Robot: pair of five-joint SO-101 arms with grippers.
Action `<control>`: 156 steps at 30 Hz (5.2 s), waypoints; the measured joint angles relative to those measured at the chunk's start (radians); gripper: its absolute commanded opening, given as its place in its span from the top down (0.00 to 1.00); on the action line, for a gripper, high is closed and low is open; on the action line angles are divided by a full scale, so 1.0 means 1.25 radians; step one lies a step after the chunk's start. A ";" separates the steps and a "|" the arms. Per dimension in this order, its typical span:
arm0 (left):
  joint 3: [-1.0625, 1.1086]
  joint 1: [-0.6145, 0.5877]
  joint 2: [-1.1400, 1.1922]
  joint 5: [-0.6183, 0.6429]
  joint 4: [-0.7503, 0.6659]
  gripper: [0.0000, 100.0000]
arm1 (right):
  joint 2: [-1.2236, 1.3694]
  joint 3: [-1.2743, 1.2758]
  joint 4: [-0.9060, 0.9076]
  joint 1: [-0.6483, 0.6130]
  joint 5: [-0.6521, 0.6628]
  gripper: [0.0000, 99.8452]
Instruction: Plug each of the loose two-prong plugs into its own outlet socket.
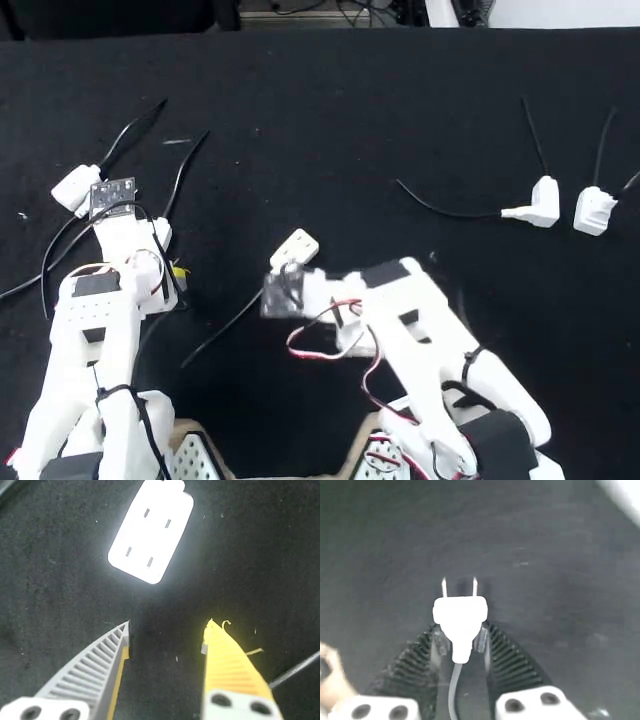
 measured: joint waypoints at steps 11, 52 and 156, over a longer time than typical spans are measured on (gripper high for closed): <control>0.112 0.101 -0.372 0.001 0.110 0.77 | 0.001 -0.007 -0.301 -0.270 -0.387 0.99; 0.265 0.183 -0.944 0.048 0.233 0.77 | -0.292 0.204 -0.554 -0.354 -0.633 0.99; 0.325 0.221 -0.937 0.021 0.230 0.77 | -0.446 -0.085 0.129 -0.130 -0.403 0.99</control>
